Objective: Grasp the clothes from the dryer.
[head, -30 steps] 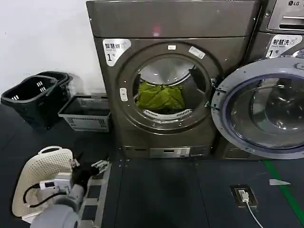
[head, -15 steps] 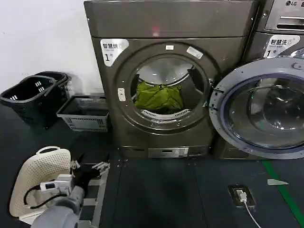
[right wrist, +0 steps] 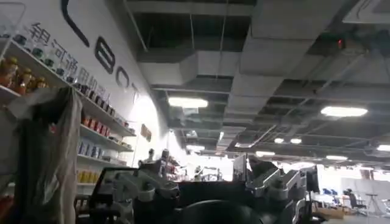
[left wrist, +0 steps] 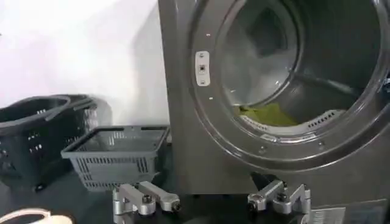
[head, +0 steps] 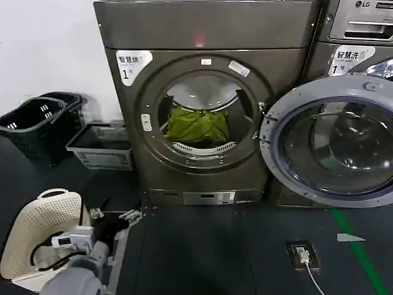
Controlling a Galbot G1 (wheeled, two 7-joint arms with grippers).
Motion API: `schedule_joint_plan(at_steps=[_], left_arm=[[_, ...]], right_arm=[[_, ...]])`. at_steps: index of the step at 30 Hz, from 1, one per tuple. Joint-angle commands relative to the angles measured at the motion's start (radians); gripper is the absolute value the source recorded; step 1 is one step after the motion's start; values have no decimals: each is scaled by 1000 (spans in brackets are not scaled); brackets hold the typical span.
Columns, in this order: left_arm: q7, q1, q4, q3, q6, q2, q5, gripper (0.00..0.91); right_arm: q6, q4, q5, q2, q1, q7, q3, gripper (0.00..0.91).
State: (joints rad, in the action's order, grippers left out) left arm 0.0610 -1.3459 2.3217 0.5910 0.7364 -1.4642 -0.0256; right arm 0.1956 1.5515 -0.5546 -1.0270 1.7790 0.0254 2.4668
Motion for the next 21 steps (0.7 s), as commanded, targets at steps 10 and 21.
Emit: schedule_joint_plan(at_steps=[10,21], left_arm=[[-7,0,-2,-6,49,2,-6,907],[-11,7,1,-6,49,8,-17,907]], right_arm=[[-4,-18,0,-4,7,-1,5,907],[-5,-23,-1,-8,8,-2,12,907]])
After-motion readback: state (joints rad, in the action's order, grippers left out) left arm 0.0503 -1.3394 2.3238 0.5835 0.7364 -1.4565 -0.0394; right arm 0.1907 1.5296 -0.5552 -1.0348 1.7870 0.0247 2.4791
